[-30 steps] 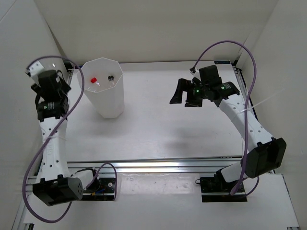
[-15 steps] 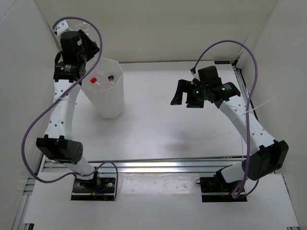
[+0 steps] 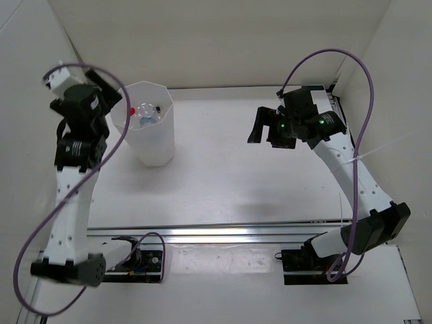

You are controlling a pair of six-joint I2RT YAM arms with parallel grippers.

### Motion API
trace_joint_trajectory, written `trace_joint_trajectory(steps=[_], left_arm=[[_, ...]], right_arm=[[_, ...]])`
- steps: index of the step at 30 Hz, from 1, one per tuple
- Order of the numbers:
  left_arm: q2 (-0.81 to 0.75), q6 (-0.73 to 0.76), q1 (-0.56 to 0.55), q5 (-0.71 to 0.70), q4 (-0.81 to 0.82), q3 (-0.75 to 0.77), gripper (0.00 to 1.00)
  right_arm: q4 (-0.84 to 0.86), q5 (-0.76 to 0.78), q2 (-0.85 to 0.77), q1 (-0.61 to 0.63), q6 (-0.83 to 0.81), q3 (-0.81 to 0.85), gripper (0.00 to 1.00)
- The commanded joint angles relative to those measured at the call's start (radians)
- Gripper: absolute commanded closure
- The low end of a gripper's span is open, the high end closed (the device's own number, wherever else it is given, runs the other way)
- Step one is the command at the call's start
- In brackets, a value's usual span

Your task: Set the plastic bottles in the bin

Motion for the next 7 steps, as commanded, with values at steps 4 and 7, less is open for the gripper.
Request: trace_joint_trajectory(steps=[4,7], left_arm=[[-0.368,0.043,-0.005,-0.274,-0.019,-0.451,0.00],[-0.543,-0.042,-0.005,-0.429,-0.019,-0.674,0.00]], right_arm=[[0.040,0.042,-0.122,-0.007,-0.008,-0.073,0.00],[0.051,0.119,-0.162,-0.007,-0.008,-0.083,0.00]])
